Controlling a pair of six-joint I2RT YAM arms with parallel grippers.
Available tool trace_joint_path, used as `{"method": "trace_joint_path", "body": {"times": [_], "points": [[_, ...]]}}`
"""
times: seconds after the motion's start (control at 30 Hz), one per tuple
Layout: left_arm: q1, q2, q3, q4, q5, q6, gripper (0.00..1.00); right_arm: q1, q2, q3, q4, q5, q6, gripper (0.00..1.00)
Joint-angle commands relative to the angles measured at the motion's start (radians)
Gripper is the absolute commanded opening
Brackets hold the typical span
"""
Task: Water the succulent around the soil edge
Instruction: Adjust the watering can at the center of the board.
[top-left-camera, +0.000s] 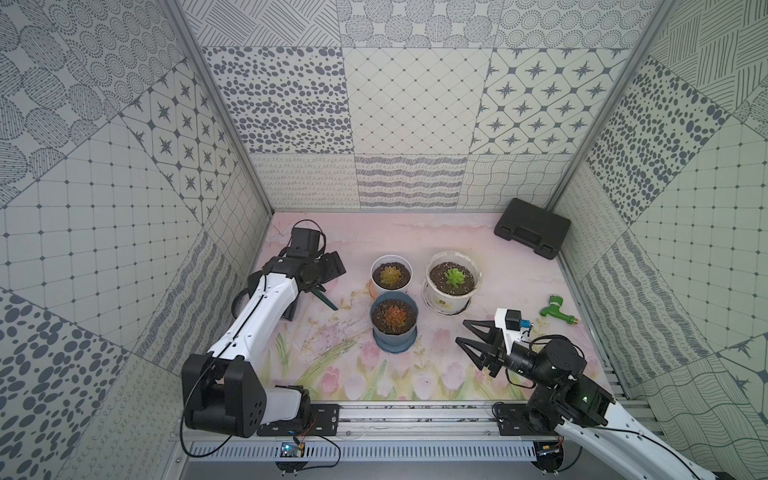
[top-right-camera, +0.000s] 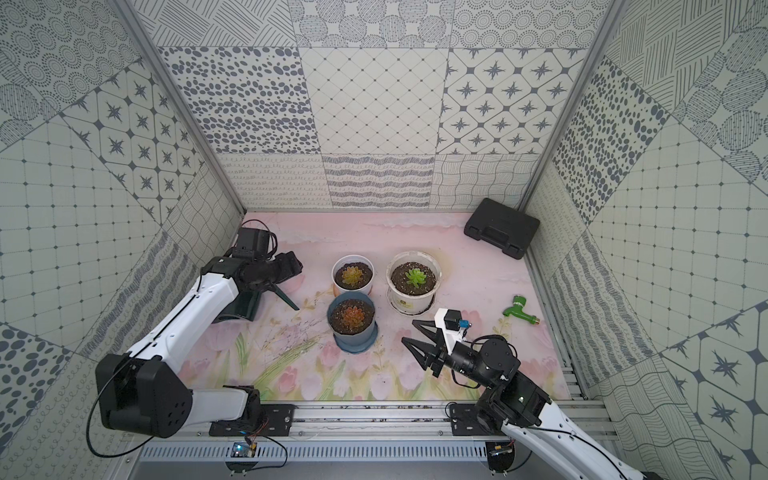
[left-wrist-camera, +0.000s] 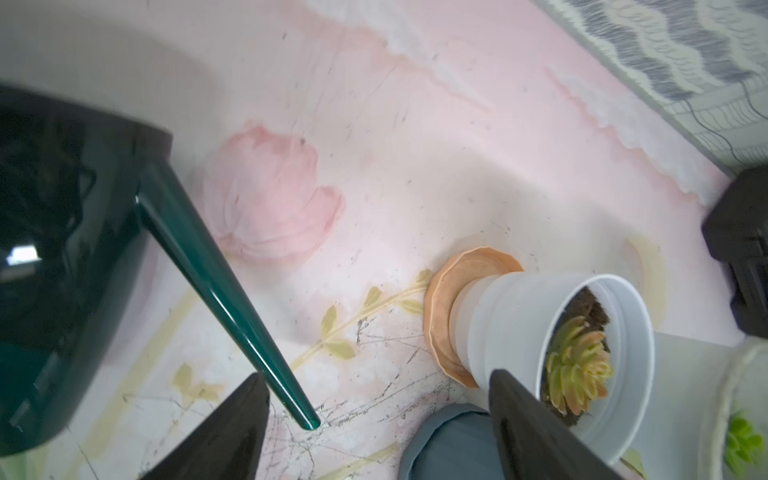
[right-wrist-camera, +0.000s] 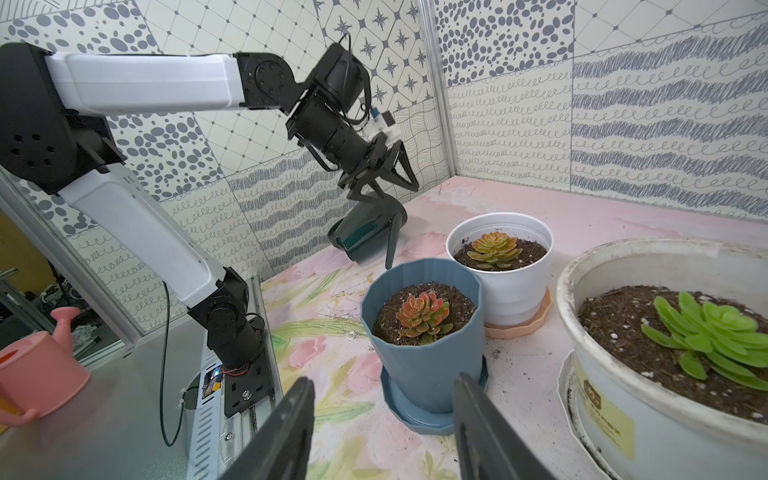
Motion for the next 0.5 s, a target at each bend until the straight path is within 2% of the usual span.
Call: {"method": "trace_joint_path", "body": {"times": [0.0, 0.1, 0.2, 0.33, 0.47], "points": [[-0.019, -0.041, 0.078, -0.157, 0.109, 0.831, 0.84, -0.001, 0.016, -0.009, 0.057, -0.020, 0.020, 0.56], [-0.021, -0.121, -0.010, -0.158, 0.116, 1.309, 0.84, 0.001, 0.021, -0.014, 0.065, -0.028, 0.025, 0.56], [-0.014, -0.106, -0.007, -0.225, 0.081, 1.641, 0.84, 0.000, 0.018, -0.016, 0.063, -0.030, 0.026, 0.56], [-0.018, 0.077, 0.104, -0.375, -0.047, 1.879, 0.82, -0.001, 0.015, -0.017, 0.060, -0.032, 0.025, 0.56], [-0.006, 0.220, 0.131, -0.338, -0.121, 1.983, 0.82, 0.000, 0.011, -0.014, 0.047, -0.027, 0.018, 0.56]]}}
